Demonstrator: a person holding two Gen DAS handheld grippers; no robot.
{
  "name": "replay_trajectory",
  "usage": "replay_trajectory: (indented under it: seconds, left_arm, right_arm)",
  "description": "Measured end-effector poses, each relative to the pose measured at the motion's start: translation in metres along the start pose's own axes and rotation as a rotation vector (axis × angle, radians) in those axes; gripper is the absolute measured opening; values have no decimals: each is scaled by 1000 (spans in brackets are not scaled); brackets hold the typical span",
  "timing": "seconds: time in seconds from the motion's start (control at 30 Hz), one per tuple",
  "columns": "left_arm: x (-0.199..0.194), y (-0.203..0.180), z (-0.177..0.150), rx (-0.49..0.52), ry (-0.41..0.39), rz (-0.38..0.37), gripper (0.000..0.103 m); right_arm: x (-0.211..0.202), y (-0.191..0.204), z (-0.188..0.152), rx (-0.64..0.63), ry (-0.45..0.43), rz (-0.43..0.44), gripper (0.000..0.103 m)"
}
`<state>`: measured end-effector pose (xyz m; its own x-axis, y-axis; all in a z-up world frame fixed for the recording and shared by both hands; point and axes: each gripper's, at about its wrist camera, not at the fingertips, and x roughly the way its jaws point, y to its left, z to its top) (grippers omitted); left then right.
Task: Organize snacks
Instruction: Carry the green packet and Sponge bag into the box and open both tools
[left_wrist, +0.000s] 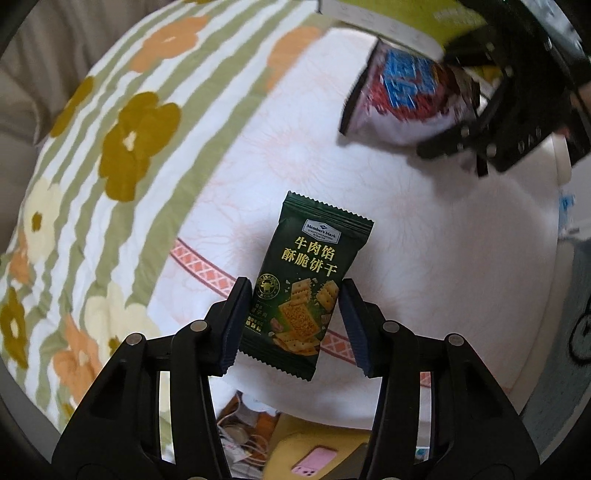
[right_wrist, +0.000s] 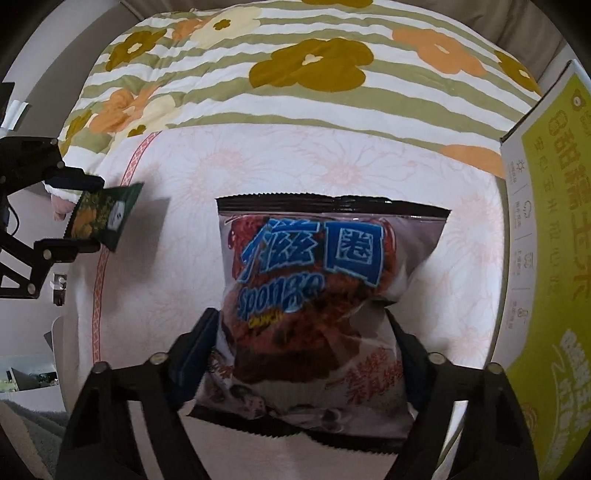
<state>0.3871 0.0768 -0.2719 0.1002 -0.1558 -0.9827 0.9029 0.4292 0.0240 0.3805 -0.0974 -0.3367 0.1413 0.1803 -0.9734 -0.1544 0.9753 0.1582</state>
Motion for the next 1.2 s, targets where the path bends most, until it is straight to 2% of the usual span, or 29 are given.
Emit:
replay_trajectory:
  seconds: [0.1, 0.3, 0.57, 0.77, 0.87, 1.1, 1.2]
  left_arm:
    - [-13, 0, 4, -39, -28, 1, 45]
    - [-47, -8, 20, -91, -83, 8, 45]
    - [-95, -35, 70, -136, -169, 23, 45]
    - [-126, -81, 133, -193, -238, 60, 45]
    - [-132, -104, 172, -245, -268, 49, 45]
    - [-118, -153, 263, -349, -280, 45, 45]
    - [-107, -162, 290, -401, -270, 28, 45]
  right_arm:
    - [-13, 0, -4, 21, -38, 5, 69]
    - [-76, 0, -16, 30, -163, 18, 69]
    - [-174, -40, -37, 57, -327, 7, 69]
    - [-227, -98, -61, 63, -411, -24, 69]
    - [-245, -135, -69, 68, -427, -31, 69]
    - [-273, -203, -78, 38, -474, -55, 69]
    - [-275, -226, -77, 44, -480, -25, 69]
